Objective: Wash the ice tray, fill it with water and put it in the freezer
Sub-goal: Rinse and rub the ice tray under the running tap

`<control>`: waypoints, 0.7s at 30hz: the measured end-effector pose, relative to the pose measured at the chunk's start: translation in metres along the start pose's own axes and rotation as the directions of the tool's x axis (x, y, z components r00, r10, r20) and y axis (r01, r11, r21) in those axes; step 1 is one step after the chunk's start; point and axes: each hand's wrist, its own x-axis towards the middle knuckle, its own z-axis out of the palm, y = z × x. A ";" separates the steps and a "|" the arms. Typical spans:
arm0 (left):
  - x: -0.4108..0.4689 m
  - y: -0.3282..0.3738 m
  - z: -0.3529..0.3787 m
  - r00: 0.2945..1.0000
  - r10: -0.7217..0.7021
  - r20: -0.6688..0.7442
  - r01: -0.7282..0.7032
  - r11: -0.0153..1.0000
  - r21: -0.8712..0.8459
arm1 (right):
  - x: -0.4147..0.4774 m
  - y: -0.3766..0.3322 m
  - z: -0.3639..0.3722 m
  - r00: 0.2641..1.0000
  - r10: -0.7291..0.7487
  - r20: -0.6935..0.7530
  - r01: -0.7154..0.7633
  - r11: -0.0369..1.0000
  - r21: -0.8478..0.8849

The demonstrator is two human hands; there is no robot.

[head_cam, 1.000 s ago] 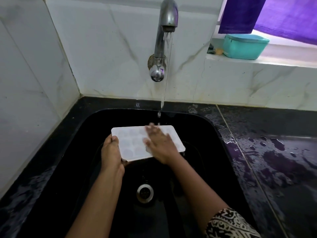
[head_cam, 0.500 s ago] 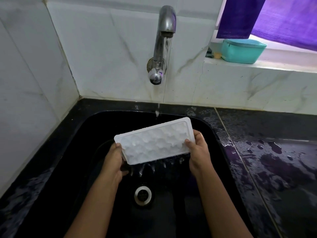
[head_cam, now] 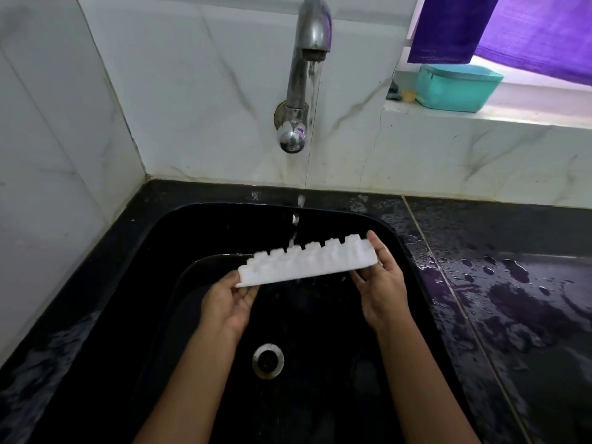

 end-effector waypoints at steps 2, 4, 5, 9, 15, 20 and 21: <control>-0.001 -0.003 0.000 1.000 0.018 0.021 -0.017 0.999 -0.046 | -0.002 -0.003 0.004 1.000 0.002 -0.009 -0.001 0.998 0.055; 0.002 -0.007 -0.002 1.000 0.026 0.004 -0.025 0.998 -0.049 | -0.004 -0.004 0.007 1.000 -0.013 -0.007 0.013 0.997 0.075; 0.003 -0.008 -0.003 1.000 0.025 -0.007 -0.026 0.999 -0.046 | -0.005 -0.005 0.006 1.000 -0.007 0.001 0.007 0.995 0.104; 0.005 -0.014 -0.005 1.000 0.021 -0.019 -0.021 1.000 -0.011 | -0.004 -0.010 0.001 0.988 -0.031 0.151 0.024 0.999 0.045; -0.001 -0.029 -0.004 0.998 -0.047 0.042 0.039 0.985 0.170 | -0.004 -0.015 -0.006 0.984 -0.140 0.109 0.141 0.990 -0.001; -0.006 -0.039 0.001 0.978 -0.103 0.183 0.012 0.897 0.441 | -0.002 -0.020 -0.011 0.954 -0.299 0.012 0.299 0.954 -0.027; -0.007 -0.039 0.003 0.971 -0.104 0.216 -0.008 0.886 0.463 | -0.001 -0.021 -0.012 0.947 -0.322 0.002 0.322 0.946 -0.036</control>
